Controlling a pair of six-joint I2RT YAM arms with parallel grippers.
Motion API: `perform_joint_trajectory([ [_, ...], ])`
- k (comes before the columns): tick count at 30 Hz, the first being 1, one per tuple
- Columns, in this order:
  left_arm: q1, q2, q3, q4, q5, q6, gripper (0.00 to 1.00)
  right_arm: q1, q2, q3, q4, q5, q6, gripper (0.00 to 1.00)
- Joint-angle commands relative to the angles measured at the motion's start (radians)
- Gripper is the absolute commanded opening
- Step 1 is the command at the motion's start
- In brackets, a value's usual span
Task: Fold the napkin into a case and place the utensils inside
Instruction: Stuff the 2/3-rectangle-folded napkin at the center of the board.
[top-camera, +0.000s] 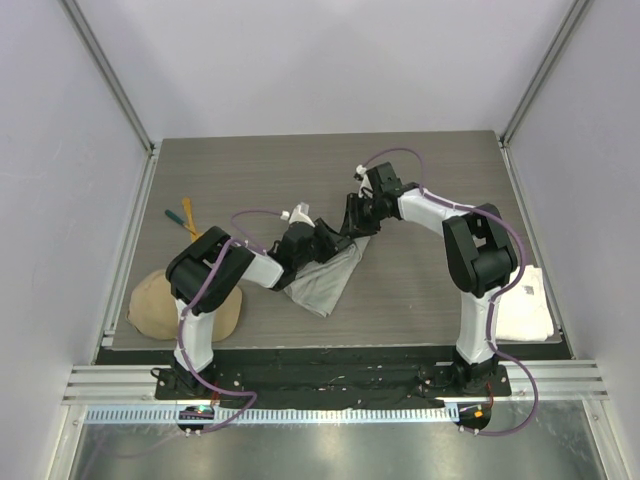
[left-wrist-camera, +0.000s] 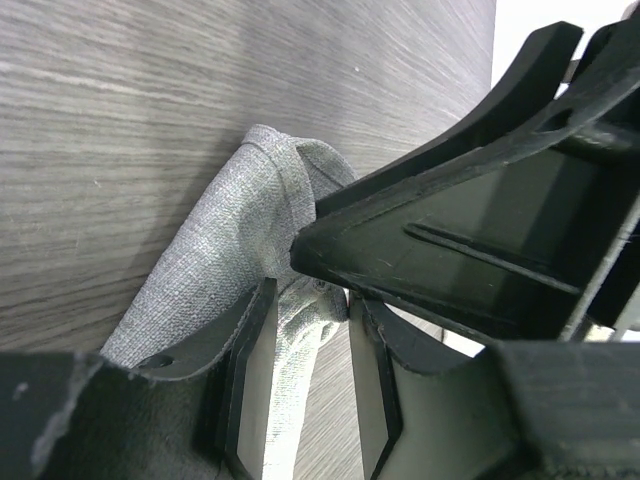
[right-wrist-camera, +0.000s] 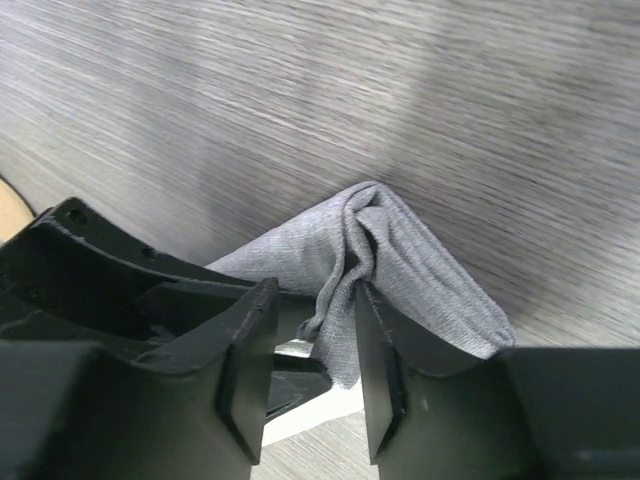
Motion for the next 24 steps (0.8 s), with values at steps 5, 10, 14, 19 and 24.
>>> perform_joint_trajectory([
  [5,0.003,-0.003,0.003,0.076,-0.017,0.022,0.38,0.016,-0.038,-0.054,-0.051,-0.01,-0.028,0.44],
  [10,0.002,-0.006,0.008,0.08,-0.013,0.023,0.38,0.016,-0.025,-0.055,-0.043,-0.008,-0.017,0.34],
  [14,0.002,-0.03,0.008,0.066,-0.003,0.04,0.39,0.015,-0.031,-0.052,-0.037,0.012,-0.012,0.18],
  [19,0.003,-0.114,0.046,-0.052,0.039,0.126,0.52,-0.007,-0.013,-0.066,-0.009,-0.013,-0.014,0.01],
  [24,0.003,-0.223,0.23,-0.439,0.171,0.319,0.58,-0.024,0.004,-0.074,0.026,-0.037,-0.048,0.01],
])
